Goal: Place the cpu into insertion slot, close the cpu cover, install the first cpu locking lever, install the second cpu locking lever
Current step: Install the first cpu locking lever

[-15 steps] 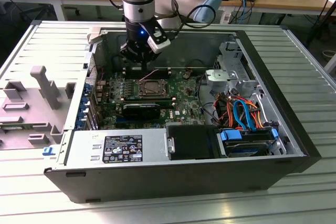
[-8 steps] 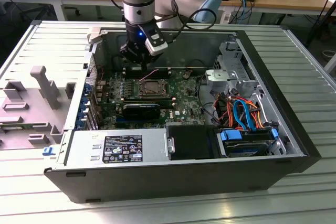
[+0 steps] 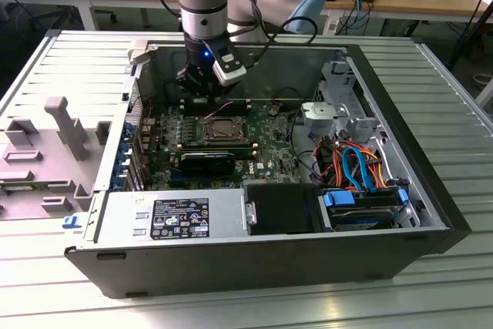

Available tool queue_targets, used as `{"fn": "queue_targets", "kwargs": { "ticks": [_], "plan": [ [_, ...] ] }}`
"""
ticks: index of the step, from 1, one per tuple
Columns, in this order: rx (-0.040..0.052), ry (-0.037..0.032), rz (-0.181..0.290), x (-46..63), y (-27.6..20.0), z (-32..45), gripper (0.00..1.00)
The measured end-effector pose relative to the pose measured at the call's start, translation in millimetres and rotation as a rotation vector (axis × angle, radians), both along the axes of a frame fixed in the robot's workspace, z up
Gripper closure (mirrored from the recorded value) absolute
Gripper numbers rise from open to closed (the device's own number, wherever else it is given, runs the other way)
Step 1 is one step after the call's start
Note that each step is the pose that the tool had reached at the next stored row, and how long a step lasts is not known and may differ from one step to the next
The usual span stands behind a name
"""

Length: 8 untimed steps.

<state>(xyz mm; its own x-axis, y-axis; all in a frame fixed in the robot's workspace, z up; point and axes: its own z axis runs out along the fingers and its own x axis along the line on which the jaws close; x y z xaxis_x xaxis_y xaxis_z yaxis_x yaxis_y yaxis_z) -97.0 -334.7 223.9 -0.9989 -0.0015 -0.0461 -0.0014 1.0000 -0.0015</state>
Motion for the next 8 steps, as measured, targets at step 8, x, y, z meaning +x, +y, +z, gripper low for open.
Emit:
{"fn": "queue_targets", "kwargs": {
  "ticks": [8],
  "plan": [
    [-0.0002,0.0002,0.0,3.4,0.0,-10.3,0.89]
  ]
}}
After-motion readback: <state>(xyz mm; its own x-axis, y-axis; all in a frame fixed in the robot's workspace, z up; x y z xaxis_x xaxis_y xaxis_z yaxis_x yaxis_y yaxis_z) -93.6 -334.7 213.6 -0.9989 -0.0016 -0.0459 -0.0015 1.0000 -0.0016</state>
